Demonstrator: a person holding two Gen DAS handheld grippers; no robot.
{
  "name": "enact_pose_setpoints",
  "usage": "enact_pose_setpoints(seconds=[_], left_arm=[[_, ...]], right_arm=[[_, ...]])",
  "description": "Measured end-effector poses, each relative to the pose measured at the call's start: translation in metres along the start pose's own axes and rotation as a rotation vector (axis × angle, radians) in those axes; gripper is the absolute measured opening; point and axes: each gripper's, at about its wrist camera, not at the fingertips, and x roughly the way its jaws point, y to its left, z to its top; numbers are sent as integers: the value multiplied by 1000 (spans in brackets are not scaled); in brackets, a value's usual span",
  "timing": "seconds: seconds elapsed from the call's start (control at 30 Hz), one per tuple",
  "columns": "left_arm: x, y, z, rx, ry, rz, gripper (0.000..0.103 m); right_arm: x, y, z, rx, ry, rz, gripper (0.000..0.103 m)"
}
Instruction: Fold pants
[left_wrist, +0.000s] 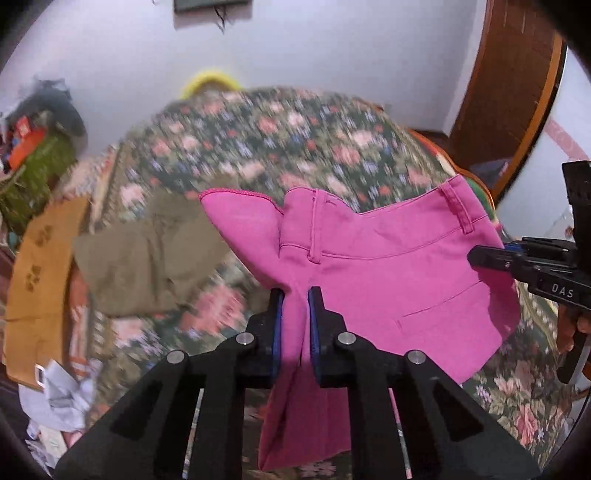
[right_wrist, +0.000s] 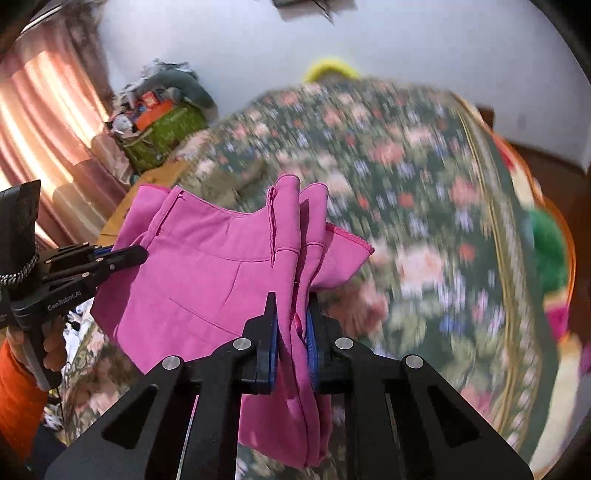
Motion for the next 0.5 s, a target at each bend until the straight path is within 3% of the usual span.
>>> enact_pose_setpoints(seconds=[0.27, 0.5], left_arm=[[-35, 49, 38, -20, -121, 114, 12], [-28, 111, 59, -80, -139, 185, 12]], right_arm=[[4, 50, 62, -129, -100, 8, 11], [45, 81, 99, -178, -121, 25, 11]])
